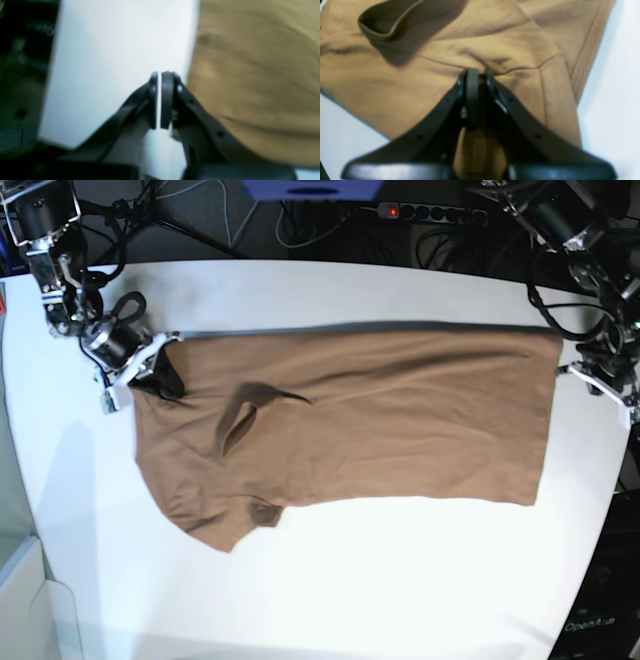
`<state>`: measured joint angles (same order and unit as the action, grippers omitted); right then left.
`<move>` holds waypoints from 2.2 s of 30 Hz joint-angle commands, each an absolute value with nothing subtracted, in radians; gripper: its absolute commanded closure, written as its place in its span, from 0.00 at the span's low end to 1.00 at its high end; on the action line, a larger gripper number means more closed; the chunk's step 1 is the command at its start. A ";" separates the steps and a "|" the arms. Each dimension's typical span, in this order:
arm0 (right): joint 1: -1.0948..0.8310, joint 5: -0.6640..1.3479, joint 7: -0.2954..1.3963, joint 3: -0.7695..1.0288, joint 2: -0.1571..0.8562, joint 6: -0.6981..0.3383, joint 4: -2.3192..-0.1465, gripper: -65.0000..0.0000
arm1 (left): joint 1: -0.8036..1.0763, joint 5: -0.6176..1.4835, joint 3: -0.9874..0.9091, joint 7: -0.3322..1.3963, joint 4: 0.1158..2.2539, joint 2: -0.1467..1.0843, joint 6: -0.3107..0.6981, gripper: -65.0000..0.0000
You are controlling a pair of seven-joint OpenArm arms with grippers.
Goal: Fold the T-shirt properly
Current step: 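Open both grippers and lift them off the shirt, then move the right gripper to the shirt's hem corner and grasp it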
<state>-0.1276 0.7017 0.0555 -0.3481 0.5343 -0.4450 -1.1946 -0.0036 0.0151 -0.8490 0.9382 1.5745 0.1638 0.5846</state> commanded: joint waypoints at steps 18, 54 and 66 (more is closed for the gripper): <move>-0.116 0.665 0.286 -0.148 0.598 -0.407 -1.600 0.77 | -0.142 0.030 -0.860 0.917 1.573 0.189 0.590 0.96; 0.805 0.151 0.058 -0.245 0.300 -0.698 -0.406 0.43 | -0.171 0.024 -0.768 0.915 1.425 0.179 0.579 0.72; 0.684 0.160 0.058 -0.145 0.369 -0.698 -0.414 0.89 | -0.188 0.028 -0.756 0.911 1.417 0.150 0.581 0.72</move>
<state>0.6479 0.1467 0.0807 -0.1478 0.3634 -0.6907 -0.3985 -0.1623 0.0135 -0.7616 0.9318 1.4017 0.1349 0.5747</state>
